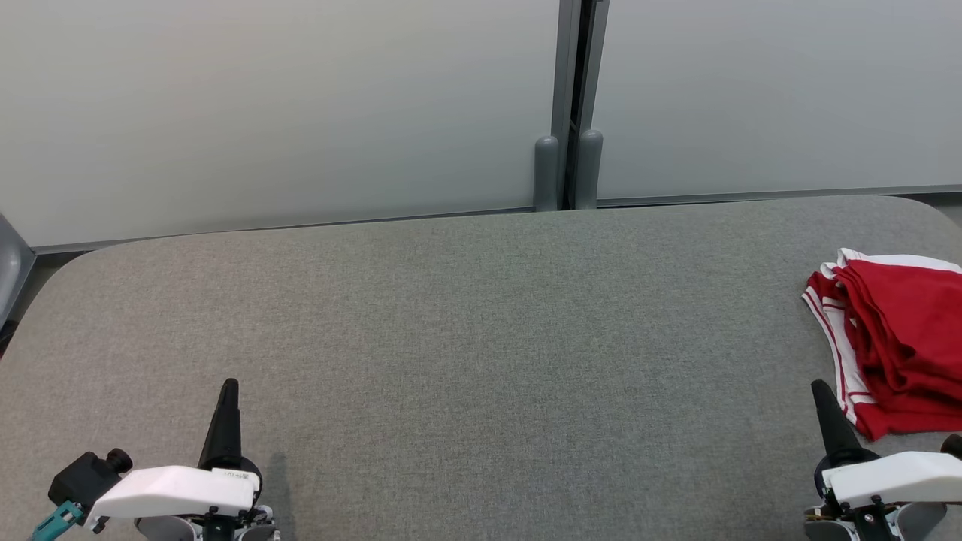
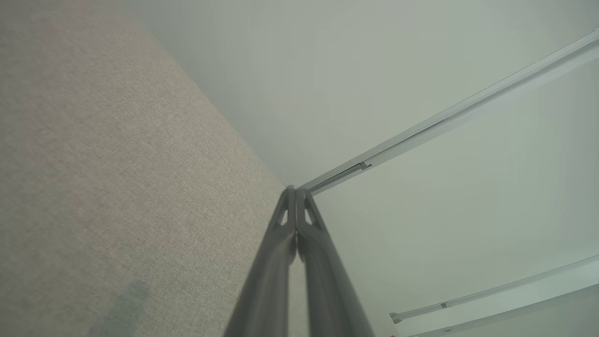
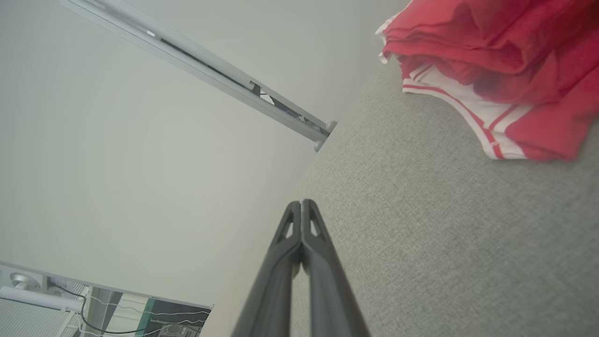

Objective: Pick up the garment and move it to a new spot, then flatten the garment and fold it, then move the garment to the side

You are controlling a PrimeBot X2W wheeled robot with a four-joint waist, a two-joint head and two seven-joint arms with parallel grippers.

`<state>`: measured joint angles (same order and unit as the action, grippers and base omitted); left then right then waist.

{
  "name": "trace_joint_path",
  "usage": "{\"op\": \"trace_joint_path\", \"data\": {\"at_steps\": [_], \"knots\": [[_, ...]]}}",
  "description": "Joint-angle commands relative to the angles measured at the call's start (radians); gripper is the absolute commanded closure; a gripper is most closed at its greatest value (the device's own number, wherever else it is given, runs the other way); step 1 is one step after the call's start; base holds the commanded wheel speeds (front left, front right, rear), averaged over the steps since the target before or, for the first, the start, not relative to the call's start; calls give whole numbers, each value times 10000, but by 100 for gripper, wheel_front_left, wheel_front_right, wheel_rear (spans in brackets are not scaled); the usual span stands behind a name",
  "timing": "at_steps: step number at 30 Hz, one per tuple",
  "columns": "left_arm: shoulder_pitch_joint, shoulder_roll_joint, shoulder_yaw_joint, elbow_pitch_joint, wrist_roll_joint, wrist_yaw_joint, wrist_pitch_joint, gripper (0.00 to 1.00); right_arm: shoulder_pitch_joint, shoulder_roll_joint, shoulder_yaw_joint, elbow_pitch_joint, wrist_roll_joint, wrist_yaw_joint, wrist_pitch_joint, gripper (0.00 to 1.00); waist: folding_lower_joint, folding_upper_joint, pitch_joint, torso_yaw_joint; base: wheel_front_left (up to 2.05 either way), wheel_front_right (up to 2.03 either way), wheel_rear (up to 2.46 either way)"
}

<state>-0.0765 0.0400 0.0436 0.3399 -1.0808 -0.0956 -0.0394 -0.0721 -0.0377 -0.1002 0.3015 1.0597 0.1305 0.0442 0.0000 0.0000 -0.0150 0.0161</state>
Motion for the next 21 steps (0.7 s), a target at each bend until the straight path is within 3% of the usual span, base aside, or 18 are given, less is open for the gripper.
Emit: {"op": "trace_joint_path", "data": {"at_steps": [1, 21], "knots": [[-334, 69, -1, -50, -220, -36, 41, 100, -192, -94, -89, -127, 203, 3, 66, 100, 0, 0, 2, -2, 0, 0, 0], [-929, 93, -6, 150, -2100, -169, 540, 100, -472, -122, -425, -123, 2085, 4, 358, 100, 0, 0, 70, -51, 0, 0, 0]]}}
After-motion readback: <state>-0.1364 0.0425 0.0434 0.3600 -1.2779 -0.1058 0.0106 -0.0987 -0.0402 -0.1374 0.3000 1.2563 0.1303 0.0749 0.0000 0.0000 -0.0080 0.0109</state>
